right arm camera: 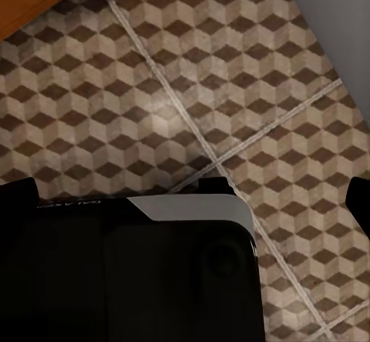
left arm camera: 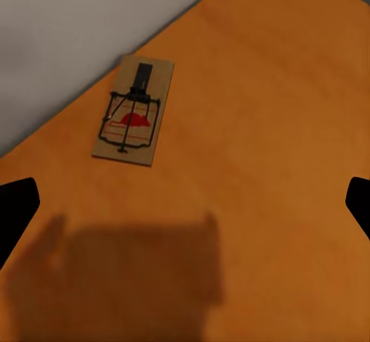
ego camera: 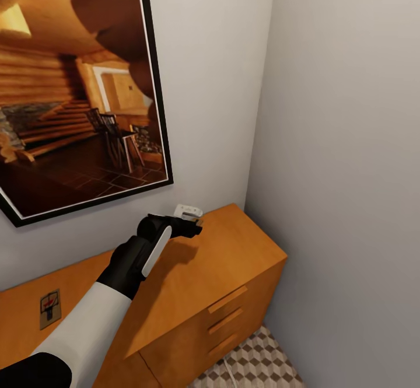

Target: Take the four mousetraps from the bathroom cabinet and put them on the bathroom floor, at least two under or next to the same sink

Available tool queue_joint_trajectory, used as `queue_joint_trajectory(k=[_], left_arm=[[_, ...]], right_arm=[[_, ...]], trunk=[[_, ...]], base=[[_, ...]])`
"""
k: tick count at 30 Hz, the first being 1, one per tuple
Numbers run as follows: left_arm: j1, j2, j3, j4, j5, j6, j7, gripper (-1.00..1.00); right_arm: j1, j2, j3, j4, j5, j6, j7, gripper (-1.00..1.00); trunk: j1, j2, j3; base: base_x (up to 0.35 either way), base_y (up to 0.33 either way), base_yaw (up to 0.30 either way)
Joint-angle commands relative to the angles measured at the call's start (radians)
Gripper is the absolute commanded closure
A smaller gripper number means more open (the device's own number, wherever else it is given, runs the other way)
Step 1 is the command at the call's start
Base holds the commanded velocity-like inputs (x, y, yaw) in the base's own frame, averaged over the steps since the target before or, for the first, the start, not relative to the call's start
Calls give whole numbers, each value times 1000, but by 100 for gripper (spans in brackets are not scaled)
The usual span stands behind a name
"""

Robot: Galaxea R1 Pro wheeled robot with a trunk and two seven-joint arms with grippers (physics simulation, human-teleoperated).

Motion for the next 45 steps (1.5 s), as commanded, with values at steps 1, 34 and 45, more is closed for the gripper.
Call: queue_joint_trajectory(k=[1, 34, 45], left_arm=[[-1, 0, 0, -1, 5, 4, 3, -100], [-1, 0, 0, -6, 3, -40, 4, -100], [-1, 2, 0, 4, 3, -110, 5, -100]], right_arm=[[-1, 0, 9, 0, -7, -3, -4, -100], [-1, 0, 9, 0, -7, -3, -4, -100], [-1, 0, 9, 0, -7, -3, -3, -100]], trunk=[[0, -2, -3], [0, -2, -27], [0, -2, -31]], base=[[0, 0, 0], [0, 0, 0], [0, 0, 0]])
